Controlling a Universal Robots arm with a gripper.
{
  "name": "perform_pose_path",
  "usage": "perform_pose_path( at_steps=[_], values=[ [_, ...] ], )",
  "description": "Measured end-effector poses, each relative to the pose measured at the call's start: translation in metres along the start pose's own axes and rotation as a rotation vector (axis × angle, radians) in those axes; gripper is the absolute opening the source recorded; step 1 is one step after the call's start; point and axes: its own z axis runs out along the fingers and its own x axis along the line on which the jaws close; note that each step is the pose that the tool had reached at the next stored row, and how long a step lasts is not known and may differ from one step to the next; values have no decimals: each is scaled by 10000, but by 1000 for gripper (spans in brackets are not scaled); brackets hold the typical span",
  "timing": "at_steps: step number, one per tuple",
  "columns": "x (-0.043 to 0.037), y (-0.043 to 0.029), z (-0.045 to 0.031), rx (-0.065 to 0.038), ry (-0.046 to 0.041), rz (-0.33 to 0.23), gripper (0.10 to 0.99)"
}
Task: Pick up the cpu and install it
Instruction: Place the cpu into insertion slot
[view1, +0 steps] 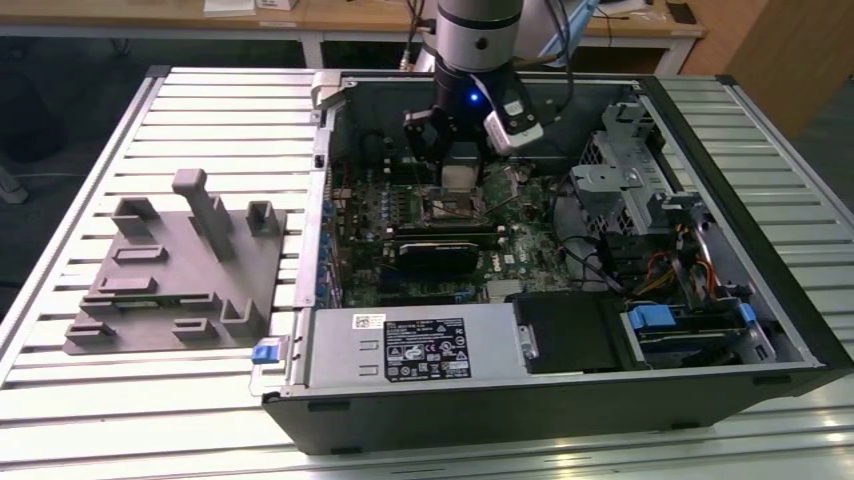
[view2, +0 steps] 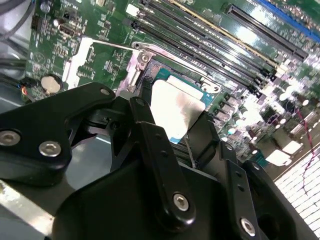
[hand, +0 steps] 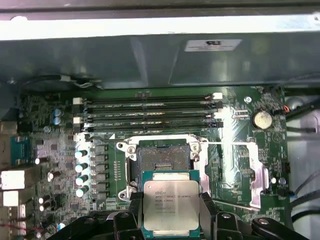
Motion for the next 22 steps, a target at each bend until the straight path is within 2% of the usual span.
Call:
perform_pose_path(
  at_steps=[22],
  values=[
    [0, 0, 3, 92, -165, 3988, 537]
  ],
)
